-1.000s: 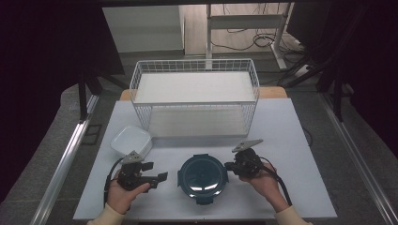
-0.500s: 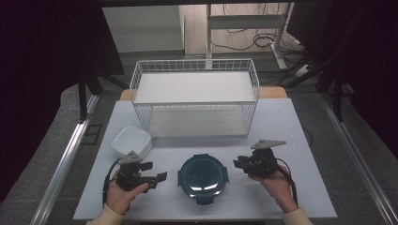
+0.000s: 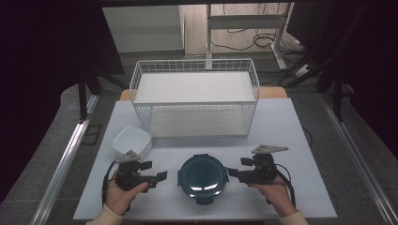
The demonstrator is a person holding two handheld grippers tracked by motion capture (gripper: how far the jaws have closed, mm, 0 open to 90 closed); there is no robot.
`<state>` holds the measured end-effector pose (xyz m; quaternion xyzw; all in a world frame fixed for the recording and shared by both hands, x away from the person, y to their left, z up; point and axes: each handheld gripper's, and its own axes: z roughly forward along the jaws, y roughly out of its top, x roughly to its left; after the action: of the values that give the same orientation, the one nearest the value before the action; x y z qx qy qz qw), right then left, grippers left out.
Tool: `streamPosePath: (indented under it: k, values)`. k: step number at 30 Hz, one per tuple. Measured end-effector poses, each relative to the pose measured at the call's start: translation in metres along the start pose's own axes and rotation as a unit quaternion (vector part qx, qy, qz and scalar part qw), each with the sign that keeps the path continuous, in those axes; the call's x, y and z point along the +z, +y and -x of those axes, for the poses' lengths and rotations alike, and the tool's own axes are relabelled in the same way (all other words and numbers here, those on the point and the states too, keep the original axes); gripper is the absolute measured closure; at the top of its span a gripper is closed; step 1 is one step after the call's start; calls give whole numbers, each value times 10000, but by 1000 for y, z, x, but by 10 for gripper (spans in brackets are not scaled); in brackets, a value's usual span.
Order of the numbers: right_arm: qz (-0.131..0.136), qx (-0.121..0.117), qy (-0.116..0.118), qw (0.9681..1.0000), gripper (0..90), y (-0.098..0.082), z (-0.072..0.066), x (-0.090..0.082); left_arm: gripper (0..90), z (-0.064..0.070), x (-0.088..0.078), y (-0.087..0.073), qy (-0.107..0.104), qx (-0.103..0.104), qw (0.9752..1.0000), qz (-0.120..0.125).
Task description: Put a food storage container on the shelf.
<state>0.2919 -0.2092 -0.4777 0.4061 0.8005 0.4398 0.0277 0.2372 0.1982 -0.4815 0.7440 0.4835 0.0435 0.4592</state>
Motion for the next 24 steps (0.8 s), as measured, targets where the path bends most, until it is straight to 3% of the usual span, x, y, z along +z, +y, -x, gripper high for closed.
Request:
streamPosePath:
  k: [3, 9, 13, 19, 24]
  values:
    - [32, 155, 133, 9998, 231, -4, -3, 0, 163, 3, -2, 1, -31, -26, 10000, 24]
    - [-60, 208, 260, 9994, 221, -11, -12, 4, 148, 4, -2, 2, -131, -137, 9998, -26]
    - [-61, 199, 232, 9995, 215, -13, -16, 3, 143, 6, -2, 4, -260, -303, 9992, 18]
    - [-102, 199, 214, 9995, 208, -12, -19, 4, 126, 10, 1, 5, -338, -370, 9987, -38]
    - [-117, 321, 283, 9990, 206, -10, -19, 8, 115, 11, 9, 3, -477, -548, 9972, -151]
